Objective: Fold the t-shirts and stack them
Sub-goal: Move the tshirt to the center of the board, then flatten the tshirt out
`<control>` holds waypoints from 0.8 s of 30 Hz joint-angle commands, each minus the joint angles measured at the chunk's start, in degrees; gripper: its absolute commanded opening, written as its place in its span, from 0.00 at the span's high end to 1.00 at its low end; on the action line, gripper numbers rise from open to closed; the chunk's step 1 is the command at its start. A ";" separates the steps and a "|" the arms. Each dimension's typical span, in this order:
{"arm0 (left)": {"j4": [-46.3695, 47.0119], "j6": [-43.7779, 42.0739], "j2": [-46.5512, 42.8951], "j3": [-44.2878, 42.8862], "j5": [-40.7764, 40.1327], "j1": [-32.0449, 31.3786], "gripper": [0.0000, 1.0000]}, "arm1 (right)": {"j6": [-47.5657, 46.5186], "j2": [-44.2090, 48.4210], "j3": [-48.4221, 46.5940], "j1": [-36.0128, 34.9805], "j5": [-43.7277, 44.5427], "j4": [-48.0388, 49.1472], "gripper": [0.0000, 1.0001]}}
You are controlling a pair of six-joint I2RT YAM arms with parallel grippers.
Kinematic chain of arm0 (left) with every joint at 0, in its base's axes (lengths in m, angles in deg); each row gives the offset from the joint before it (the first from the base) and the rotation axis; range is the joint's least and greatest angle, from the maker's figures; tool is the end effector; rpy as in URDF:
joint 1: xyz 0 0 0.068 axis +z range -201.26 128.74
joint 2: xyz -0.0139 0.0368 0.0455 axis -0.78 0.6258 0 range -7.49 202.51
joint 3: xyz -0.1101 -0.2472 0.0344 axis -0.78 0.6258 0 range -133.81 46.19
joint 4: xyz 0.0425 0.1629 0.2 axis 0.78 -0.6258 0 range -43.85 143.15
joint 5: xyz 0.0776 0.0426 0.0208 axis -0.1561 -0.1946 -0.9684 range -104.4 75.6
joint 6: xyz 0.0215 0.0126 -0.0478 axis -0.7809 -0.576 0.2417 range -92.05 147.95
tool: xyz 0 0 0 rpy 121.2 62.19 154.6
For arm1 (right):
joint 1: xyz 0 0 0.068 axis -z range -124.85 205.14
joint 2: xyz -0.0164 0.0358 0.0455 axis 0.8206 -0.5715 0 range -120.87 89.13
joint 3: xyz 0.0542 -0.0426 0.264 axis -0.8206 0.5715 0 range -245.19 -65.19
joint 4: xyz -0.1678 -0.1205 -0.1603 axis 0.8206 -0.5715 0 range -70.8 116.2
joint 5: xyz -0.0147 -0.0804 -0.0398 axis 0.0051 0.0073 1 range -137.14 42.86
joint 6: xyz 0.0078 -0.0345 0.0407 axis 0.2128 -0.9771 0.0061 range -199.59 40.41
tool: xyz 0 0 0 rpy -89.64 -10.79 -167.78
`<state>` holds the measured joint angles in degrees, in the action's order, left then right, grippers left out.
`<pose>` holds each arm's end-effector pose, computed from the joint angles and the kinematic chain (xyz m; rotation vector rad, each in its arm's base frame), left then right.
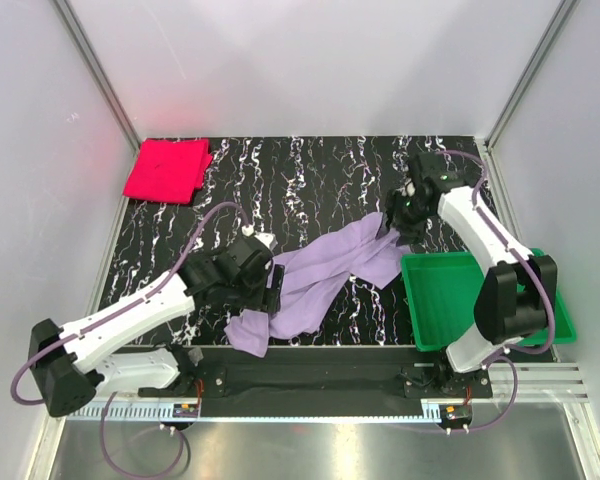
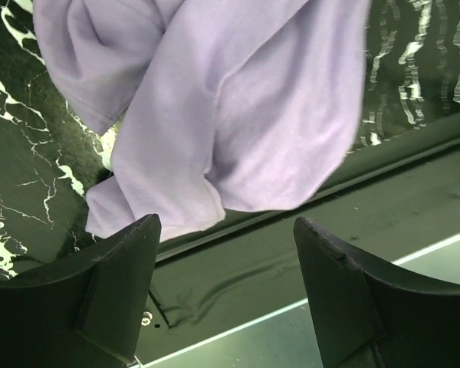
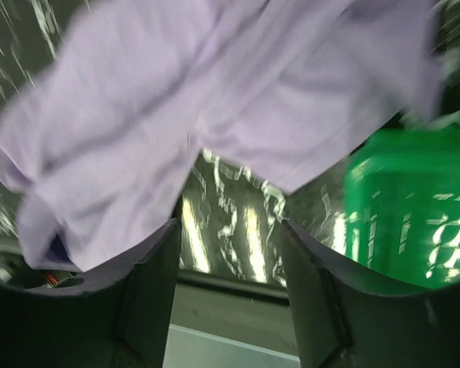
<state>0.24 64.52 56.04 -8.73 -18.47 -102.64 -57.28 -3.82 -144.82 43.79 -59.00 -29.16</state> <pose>0.1304 -0.1593 0.2762 0.3245 2.6872 -0.4075 0.3176 0.0713 0.2777 0.2136 2.8058 0.4330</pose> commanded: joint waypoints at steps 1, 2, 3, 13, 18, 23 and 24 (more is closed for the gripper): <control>3.51 0.60 1.07 1.91 -2.69 -0.13 0.25 | 1.41 3.12 7.81 -7.42 1.22 3.84 0.40; 3.51 1.21 1.86 2.09 -2.78 -0.13 0.25 | 1.95 3.21 9.05 -8.41 1.14 5.76 0.41; 3.34 1.56 3.17 2.01 -2.95 -0.13 0.25 | 2.30 3.04 11.06 -9.38 0.96 6.65 0.42; 4.39 4.03 5.46 4.99 -3.66 0.05 0.29 | -3.66 -2.06 12.40 -11.76 6.05 6.66 0.46; 5.88 3.33 6.78 6.39 -3.05 1.19 0.37 | -4.20 -4.70 12.31 -11.76 7.29 7.19 0.46; 7.73 2.54 6.00 8.07 -1.55 3.03 0.44 | -4.81 -6.01 12.84 -11.76 8.17 7.98 0.46; 7.73 2.27 5.99 8.24 -1.11 3.30 0.45 | -4.99 -6.19 12.75 -11.76 8.43 7.98 0.46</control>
<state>5.38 67.56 62.46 -1.10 -20.02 -100.25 -60.76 -9.46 -131.16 32.36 -52.96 -22.51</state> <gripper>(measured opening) 0.557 0.535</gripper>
